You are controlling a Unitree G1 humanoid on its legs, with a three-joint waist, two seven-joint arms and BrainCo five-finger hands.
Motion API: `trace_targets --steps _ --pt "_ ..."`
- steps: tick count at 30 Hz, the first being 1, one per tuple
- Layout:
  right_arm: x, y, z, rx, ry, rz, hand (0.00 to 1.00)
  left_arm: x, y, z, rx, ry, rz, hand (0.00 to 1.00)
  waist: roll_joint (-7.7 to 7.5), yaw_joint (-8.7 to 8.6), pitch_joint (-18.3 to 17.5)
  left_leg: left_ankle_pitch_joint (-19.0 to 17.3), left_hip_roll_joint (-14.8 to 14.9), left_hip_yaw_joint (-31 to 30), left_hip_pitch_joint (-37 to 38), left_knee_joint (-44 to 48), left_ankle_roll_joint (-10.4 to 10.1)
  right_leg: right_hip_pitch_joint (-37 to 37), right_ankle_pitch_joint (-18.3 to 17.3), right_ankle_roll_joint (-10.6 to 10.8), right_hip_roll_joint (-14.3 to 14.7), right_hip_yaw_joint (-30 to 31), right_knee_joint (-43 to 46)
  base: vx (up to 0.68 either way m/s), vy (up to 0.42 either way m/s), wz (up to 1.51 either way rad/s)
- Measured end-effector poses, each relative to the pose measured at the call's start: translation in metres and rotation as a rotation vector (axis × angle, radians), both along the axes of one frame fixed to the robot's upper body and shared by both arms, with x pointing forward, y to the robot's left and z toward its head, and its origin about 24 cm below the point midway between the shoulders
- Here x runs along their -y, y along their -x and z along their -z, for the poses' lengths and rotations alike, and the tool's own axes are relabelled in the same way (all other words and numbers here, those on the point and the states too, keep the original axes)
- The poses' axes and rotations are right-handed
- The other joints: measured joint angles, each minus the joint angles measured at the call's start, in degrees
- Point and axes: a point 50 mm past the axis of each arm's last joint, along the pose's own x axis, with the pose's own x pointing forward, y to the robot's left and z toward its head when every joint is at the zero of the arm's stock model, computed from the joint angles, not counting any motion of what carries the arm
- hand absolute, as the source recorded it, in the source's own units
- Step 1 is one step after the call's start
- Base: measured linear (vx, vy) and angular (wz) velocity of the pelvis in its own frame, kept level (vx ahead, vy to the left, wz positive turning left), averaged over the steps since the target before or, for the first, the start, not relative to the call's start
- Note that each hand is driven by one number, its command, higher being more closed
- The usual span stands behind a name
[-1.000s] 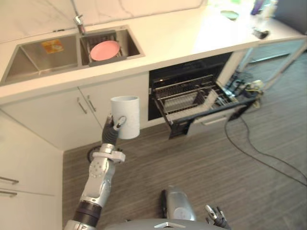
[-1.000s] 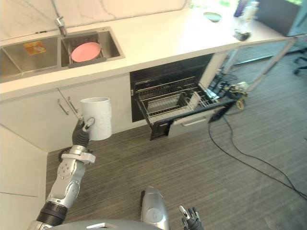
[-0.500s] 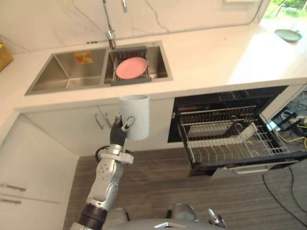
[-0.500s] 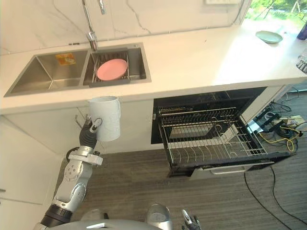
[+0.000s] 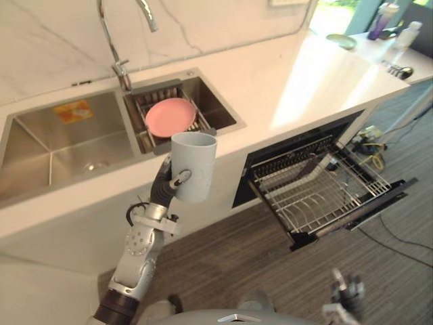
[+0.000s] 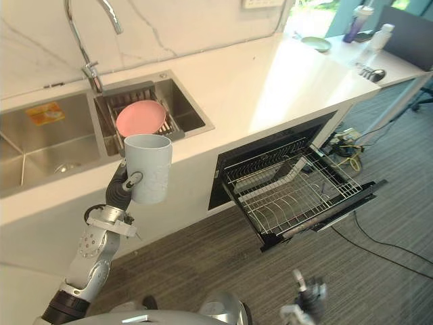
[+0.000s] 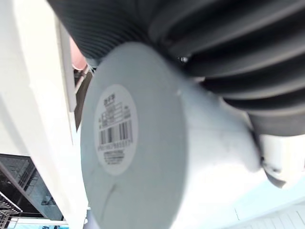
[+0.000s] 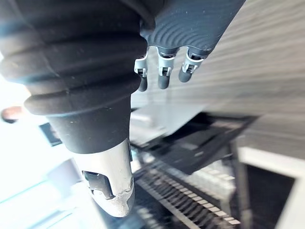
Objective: Walk over to the sink, pick up the cup, carry it to the dishwasher, place the cup inside the dishwasher, then close the dishwasher door
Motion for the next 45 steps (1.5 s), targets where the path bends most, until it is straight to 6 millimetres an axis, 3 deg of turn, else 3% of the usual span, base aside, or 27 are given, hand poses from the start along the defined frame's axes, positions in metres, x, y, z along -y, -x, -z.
trace_targets --steps 2,4,5,6,8,9,11,14,17,19,21,22,23,24,26,27,28,29,31,33,45 --pt "0.014 -0.014 -0.029 0.115 0.119 -0.013 0.00 -0.006 0.000 -0.006 0.037 -0.007 -0.045 1.00 0.46 -0.01 0.2 -1.7 1.4 2.3 1.1 1.2 1.0 -1.5 -1.8 1.2 0.2 -2.6 2.4 0.20 0.147 -0.60" --pt "0.027 -0.037 -0.068 0.279 0.246 -0.054 0.00 -0.018 -0.004 -0.014 0.066 0.013 -0.136 1.00 1.51 0.07 0.9 -2.7 4.4 4.6 1.4 1.3 0.5 -4.1 -8.2 2.8 5.4 -8.6 0.0 0.11 0.002 -0.65" --pt "0.029 -0.043 -0.077 0.317 0.272 -0.067 0.00 -0.021 -0.005 -0.016 0.077 0.019 -0.160 1.00 2.07 0.16 1.3 -2.7 5.1 5.4 1.4 1.3 0.3 -4.9 -8.4 2.9 7.2 -9.5 -1.9 0.10 -0.059 -0.68" --pt "0.030 -0.056 -0.096 0.392 0.321 -0.087 0.00 -0.027 -0.007 -0.022 0.097 0.032 -0.203 1.00 1.36 0.13 1.5 -3.0 6.2 6.3 1.6 1.5 -0.5 -6.3 -7.9 2.6 10.2 -10.3 -5.7 0.10 -0.104 -0.61" --pt "0.027 -0.069 -0.120 0.479 0.390 -0.115 0.00 -0.030 -0.009 -0.028 0.123 0.037 -0.236 1.00 0.23 0.06 2.2 -4.1 6.6 7.6 1.8 2.9 -2.3 -8.0 -2.0 1.4 12.6 -10.9 -11.8 0.10 -0.143 -0.46" --pt "0.025 -0.076 -0.132 0.503 0.432 -0.150 0.00 -0.030 -0.009 -0.028 0.125 0.038 -0.256 1.00 0.69 -0.30 3.2 -5.4 7.2 7.2 2.3 4.2 -3.4 -7.6 0.6 1.4 13.5 -11.4 -11.8 0.08 -0.140 -0.26" --pt "0.019 -0.081 -0.142 0.532 0.452 -0.190 0.00 -0.021 -0.009 -0.030 0.131 0.054 -0.242 1.00 2.92 -0.55 3.4 -5.9 8.5 5.6 2.3 3.8 -4.3 -7.0 0.1 0.8 15.1 -12.1 -13.0 0.11 -0.162 -0.15" --pt "0.002 -0.083 -0.144 0.548 0.432 -0.262 0.00 -0.011 -0.009 -0.032 0.146 0.058 -0.227 1.00 4.47 -0.78 3.3 -6.6 10.3 5.4 2.8 3.6 -5.8 -6.7 -1.7 0.0 16.9 -13.0 -12.8 0.07 -0.121 -0.03" --pt "-0.010 -0.079 -0.141 0.550 0.402 -0.291 0.00 -0.011 -0.009 -0.032 0.143 0.067 -0.231 1.00 4.65 -0.70 3.3 -7.7 11.3 5.0 3.9 4.0 -6.6 -6.8 -4.9 -0.4 17.0 -13.6 -9.2 0.07 -0.088 0.07" --pt "-0.015 -0.081 -0.142 0.552 0.401 -0.322 0.00 -0.011 -0.007 -0.029 0.124 0.079 -0.248 1.00 5.55 -0.72 3.4 -8.9 12.1 5.0 5.3 4.7 -7.2 -6.6 -9.2 -0.9 17.0 -13.9 -5.3 0.16 -0.074 0.08" --pt "-0.015 -0.084 -0.143 0.548 0.396 -0.343 0.00 -0.011 -0.006 -0.025 0.109 0.083 -0.253 1.00 7.05 -0.69 3.7 -8.4 13.6 3.6 2.9 13.6 -6.9 -4.8 -11.0 -1.6 17.7 -13.9 -5.1 0.21 -0.053 0.10" --pt "-0.016 -0.086 -0.144 0.549 0.394 -0.355 0.00 -0.012 -0.004 -0.023 0.100 0.087 -0.261 1.00 7.66 -0.16 4.0 -6.6 14.4 0.0 -2.0 23.1 -6.4 -2.9 -10.9 -2.1 18.1 -13.6 -6.3 0.20 -0.065 -0.03" --pt "-0.017 -0.087 -0.146 0.552 0.396 -0.365 0.00 -0.012 -0.003 -0.021 0.092 0.090 -0.264 1.00 7.66 0.59 4.3 -7.2 13.8 -1.6 -3.1 24.8 -7.8 -1.9 -10.8 -2.1 18.1 -13.2 -7.1 0.23 -0.010 -0.37" --pt "-0.019 -0.090 -0.150 0.564 0.408 -0.388 0.00 -0.013 -0.001 -0.019 0.086 0.092 -0.267 1.00 7.86 1.84 4.3 -8.7 11.3 -2.7 -3.4 22.1 -8.6 -0.4 -10.1 -1.7 17.6 -12.0 -8.7 0.23 0.068 -0.51" --pt "-0.025 -0.098 -0.156 0.591 0.413 -0.426 0.00 -0.014 0.001 -0.019 0.096 0.086 -0.269 1.00 7.96 2.03 4.2 -8.9 7.7 -3.1 -4.6 15.3 -6.7 1.2 -9.6 -0.9 16.2 -10.8 -10.2 0.22 0.092 -0.42" --pt "-0.030 -0.102 -0.156 0.598 0.403 -0.450 0.00 -0.014 0.002 -0.021 0.114 0.079 -0.274 1.00 8.05 2.14 4.2 -6.4 6.7 -2.5 -5.0 9.4 -5.3 1.3 -9.5 -0.2 15.8 -10.2 -10.4 0.20 0.113 -0.34" --pt "-0.035 -0.106 -0.157 0.610 0.395 -0.468 0.00 -0.014 0.002 -0.022 0.122 0.084 -0.272 1.00 8.48 2.15 3.9 1.2 6.7 -2.4 -5.4 4.1 -4.4 1.3 -9.7 0.6 16.0 -9.9 -10.3 0.20 0.118 -0.40" --pt "-0.036 -0.107 -0.155 0.609 0.386 -0.472 0.00 -0.014 0.002 -0.022 0.125 0.083 -0.273 1.00 8.78 2.24 3.6 2.7 6.4 -2.1 -5.0 3.4 -3.7 1.4 -9.8 1.1 15.9 -9.3 -10.3 0.20 0.115 -0.26" --pt "-0.037 -0.104 -0.152 0.594 0.378 -0.475 0.00 -0.018 0.002 -0.025 0.140 0.085 -0.288 1.00 7.33 1.62 3.4 5.1 3.7 -1.1 -2.3 -3.0 -2.5 2.5 -8.3 3.0 13.9 -9.3 -13.7 0.17 0.119 -0.02" --pt "-0.037 -0.103 -0.151 0.595 0.375 -0.469 0.00 -0.023 0.002 -0.030 0.162 0.090 -0.310 1.00 6.92 1.51 3.5 6.7 2.3 -0.8 -0.6 -6.9 -1.8 3.6 -7.0 3.7 13.1 -9.5 -16.5 0.11 0.108 0.07" --pt "-0.058 -0.115 -0.156 0.698 0.297 -0.638 0.00 -0.033 0.008 -0.037 0.211 0.083 -0.337 1.00 6.55 1.58 3.5 8.5 1.0 1.0 3.1 -13.0 -1.2 8.0 -1.2 5.0 13.8 -10.3 -26.7 0.01 0.032 -0.08"
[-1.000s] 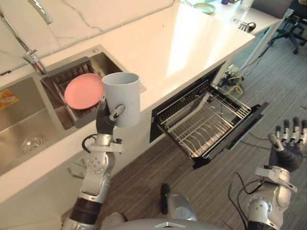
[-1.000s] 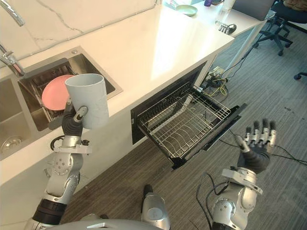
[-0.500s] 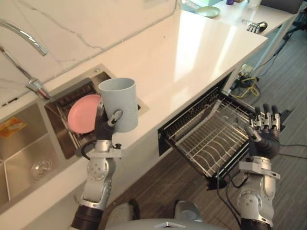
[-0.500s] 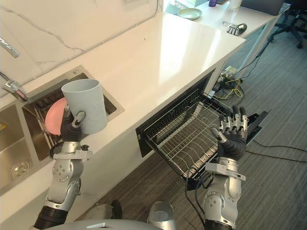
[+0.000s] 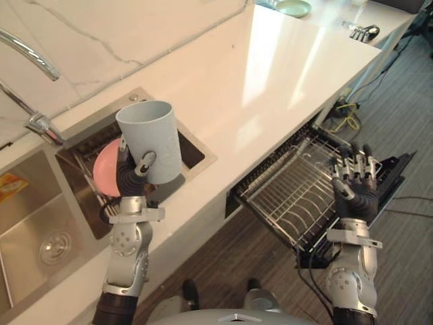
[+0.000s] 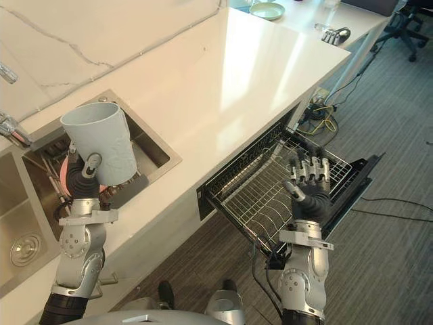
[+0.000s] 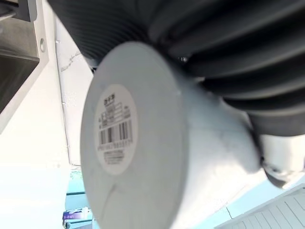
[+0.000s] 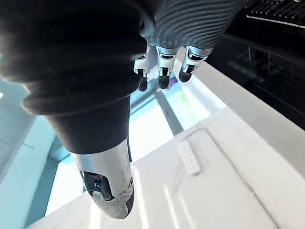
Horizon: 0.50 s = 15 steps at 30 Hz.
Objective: Walk over to the sink, pick up the cup, carry it to the dishwasher, place the cup inside the dishwasher, then close the dishwasher door
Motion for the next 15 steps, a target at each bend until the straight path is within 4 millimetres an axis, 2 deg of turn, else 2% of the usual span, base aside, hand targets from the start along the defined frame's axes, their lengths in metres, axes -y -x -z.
trace_targets --steps 3,6,10,11,13,14,15 --pt "-0.011 -0.003 -0.001 0.004 -0.040 -0.086 0.00 0.003 0.002 -0.002 0.030 -0.022 -0.004 1.00 -0.60 -0.03 -0.1 0.2 -0.2 1.5 1.3 -1.0 0.3 0.0 0.8 0.1 0.0 1.3 -0.4 -0.05 0.045 -0.25" --pt "-0.016 -0.004 0.003 -0.020 -0.072 -0.136 0.00 0.010 0.003 -0.003 0.045 -0.060 -0.017 1.00 -2.47 0.00 -0.9 0.3 -0.4 3.8 1.5 -1.8 0.4 -1.4 1.4 0.5 -0.1 3.5 -0.9 -0.06 0.053 -0.41" --pt "-0.016 0.003 0.012 -0.060 -0.062 -0.169 0.00 0.017 0.000 -0.008 0.079 -0.126 -0.131 1.00 -4.78 -1.20 -1.8 -0.2 -0.9 5.9 1.0 -1.6 0.5 -3.5 2.4 1.1 -0.7 4.7 -0.1 -0.05 0.061 -0.27" --pt "-0.017 0.004 0.012 -0.060 -0.058 -0.177 0.00 0.018 -0.002 -0.009 0.090 -0.136 -0.159 1.00 -4.90 -1.12 -1.9 -0.3 -0.8 6.4 1.0 -1.5 0.6 -3.8 3.1 1.1 -0.6 4.5 -0.1 -0.08 0.073 -0.49" --pt "-0.024 0.000 0.010 -0.034 -0.044 -0.231 0.00 0.016 -0.010 -0.015 0.125 -0.146 -0.284 1.00 -4.55 0.00 -2.1 -0.9 0.6 9.9 0.5 -1.4 1.9 -5.8 8.3 1.0 0.6 4.1 -1.5 -0.13 0.074 -0.80" --pt "-0.027 -0.002 0.010 -0.031 -0.046 -0.248 0.00 0.015 -0.012 -0.015 0.127 -0.144 -0.306 1.00 -4.14 0.43 -2.2 -0.7 1.5 10.9 0.0 -1.4 2.6 -6.4 9.4 0.4 0.8 4.0 -2.1 -0.12 0.083 -0.67" --pt "-0.033 -0.005 0.010 -0.027 -0.052 -0.278 0.00 0.013 -0.018 -0.014 0.123 -0.152 -0.342 1.00 -4.09 0.14 -2.2 -0.6 2.3 11.2 -0.5 -1.3 2.8 -7.6 8.2 -2.9 0.1 1.3 1.2 -0.07 0.083 -0.29"
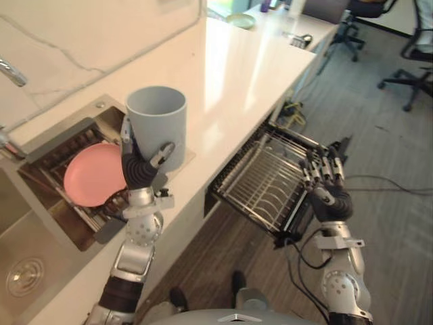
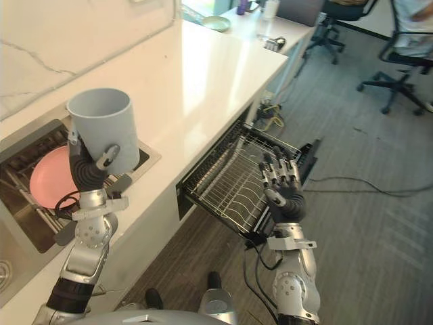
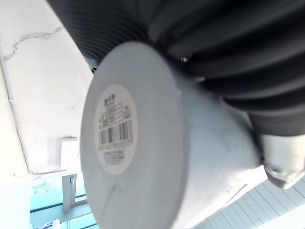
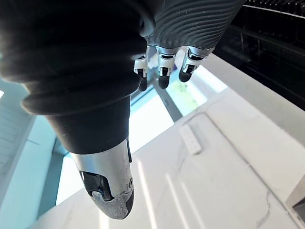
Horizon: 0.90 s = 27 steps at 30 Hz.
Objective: Walk over to the sink, pick up the cup, carry it to the dishwasher, place the cup inside the dishwasher, then close the dishwasher door
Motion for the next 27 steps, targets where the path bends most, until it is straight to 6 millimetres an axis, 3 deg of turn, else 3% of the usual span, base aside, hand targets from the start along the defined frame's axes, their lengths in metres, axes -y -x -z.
trace_targets --steps 1,2,4,7,8,11,16,20,27 --pt "-0.002 -0.001 0.001 -0.003 -0.015 -0.016 0.00 -0.001 -0.003 0.002 -0.009 -0.001 -0.014 1.00 -0.03 0.03 0.0 0.0 0.3 -0.1 -0.2 0.2 0.0 -0.5 -1.1 -1.1 -0.8 -0.9 2.1 -0.01 0.091 -0.01" --pt "-0.009 -0.002 0.004 -0.020 -0.039 -0.040 0.00 -0.002 -0.007 0.007 -0.038 -0.005 -0.027 1.00 -0.04 0.11 0.0 -0.4 1.4 -1.1 -1.3 1.4 -1.0 -0.1 -3.2 0.3 -2.3 -1.6 5.8 0.02 0.040 0.22" --pt "-0.013 -0.002 0.006 -0.036 -0.054 -0.044 0.00 -0.002 -0.007 0.008 -0.041 -0.009 -0.028 1.00 -0.35 0.24 -0.1 0.0 1.9 -2.4 -2.4 2.4 -1.9 0.9 -4.0 1.4 -3.0 -1.9 6.0 0.03 -0.062 0.41" --pt "-0.018 -0.004 0.025 -0.134 -0.078 -0.041 0.00 -0.004 -0.008 0.009 -0.048 -0.011 -0.049 1.00 -2.79 1.94 -0.6 0.8 1.8 -5.1 -4.7 5.6 -2.4 4.8 -4.2 3.8 -4.1 -4.4 3.2 0.03 -0.167 0.51" --pt "-0.017 -0.005 0.030 -0.162 -0.080 -0.036 0.00 -0.004 -0.007 0.011 -0.051 -0.012 -0.058 1.00 -2.79 2.50 -0.6 0.8 2.1 -6.4 -5.8 6.9 -3.0 6.1 -5.7 5.1 -3.7 -6.4 2.2 0.00 -0.288 0.44" --pt "-0.013 -0.006 0.035 -0.182 -0.071 -0.030 0.00 -0.002 -0.004 0.014 -0.050 -0.028 -0.088 1.00 -1.16 2.64 -0.5 2.1 3.6 -8.4 -6.1 6.2 -5.0 8.2 -6.3 5.5 -1.6 -8.7 -0.7 -0.03 -0.192 0.22" --pt "-0.003 -0.012 0.015 -0.052 -0.098 -0.057 0.00 0.016 0.007 0.010 0.092 -0.155 -0.168 1.00 -0.95 1.36 -0.4 3.0 4.3 -8.4 -5.3 4.9 -6.3 10.0 -6.4 4.5 -0.3 -9.8 -3.9 -0.10 -0.078 -0.03" --pt "-0.007 -0.015 0.005 0.000 -0.138 -0.108 0.00 0.023 0.012 0.007 0.190 -0.232 -0.250 1.00 -0.69 0.61 -0.3 5.6 3.0 -8.2 -3.7 0.9 -5.8 9.3 -6.7 4.0 -1.1 -10.4 -3.5 -0.09 0.018 0.05" --pt "-0.045 -0.026 -0.020 0.071 -0.191 -0.325 0.00 0.033 0.015 0.000 0.342 -0.328 -0.353 1.00 -0.46 -0.15 -0.2 9.9 1.7 -8.2 -1.1 -5.2 -5.2 9.1 -6.2 4.0 -1.2 -10.6 -3.4 -0.03 0.012 0.02"
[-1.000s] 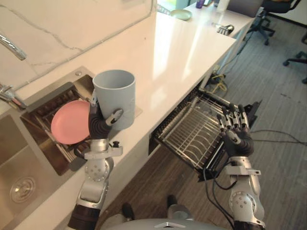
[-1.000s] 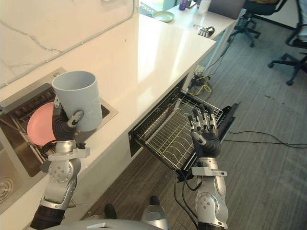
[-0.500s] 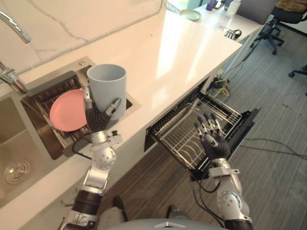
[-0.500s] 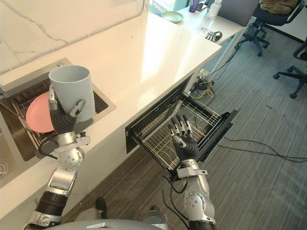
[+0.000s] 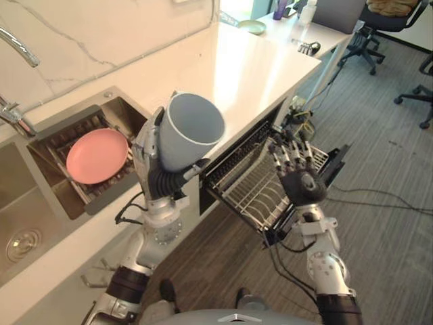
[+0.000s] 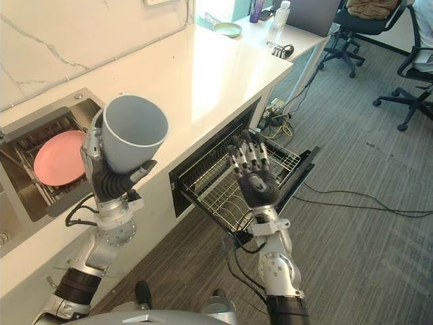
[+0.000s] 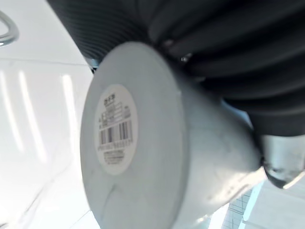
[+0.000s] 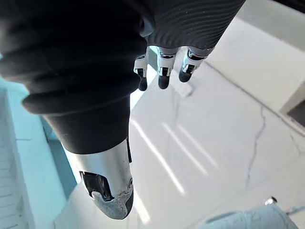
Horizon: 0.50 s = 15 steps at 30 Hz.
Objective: Walk over to the sink, pick up the cup, carry it to the dishwasher, place the cup inside the dishwasher, then close the dishwasher door
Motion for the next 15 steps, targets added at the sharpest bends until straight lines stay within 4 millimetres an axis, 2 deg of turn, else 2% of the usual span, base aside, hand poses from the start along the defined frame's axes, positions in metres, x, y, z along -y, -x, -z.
trace_targets --steps 4,9,15 --pt "-0.023 -0.010 -0.009 -0.004 -0.003 -0.077 0.00 0.003 -0.004 -0.005 0.031 0.008 -0.018 1.00 0.04 -0.02 0.0 0.6 -0.6 0.1 0.0 -0.3 0.5 -0.3 0.5 0.1 -0.2 0.4 -0.1 0.00 0.000 0.00" --pt "-0.031 -0.017 -0.015 -0.011 0.039 -0.048 0.00 0.002 -0.010 -0.002 0.000 -0.003 -0.055 1.00 0.13 -0.04 0.0 0.7 -0.9 0.1 0.0 -0.3 0.7 -0.3 0.8 0.1 -0.3 0.9 -0.4 0.00 0.000 0.00" --pt "-0.050 -0.021 -0.022 -0.001 0.098 -0.082 0.00 0.013 -0.012 -0.005 -0.013 -0.024 -0.024 1.00 0.84 -0.09 -0.2 1.0 -1.0 0.1 0.0 -0.4 1.0 -0.3 1.4 0.1 -0.4 1.0 -0.8 0.00 0.000 0.00"
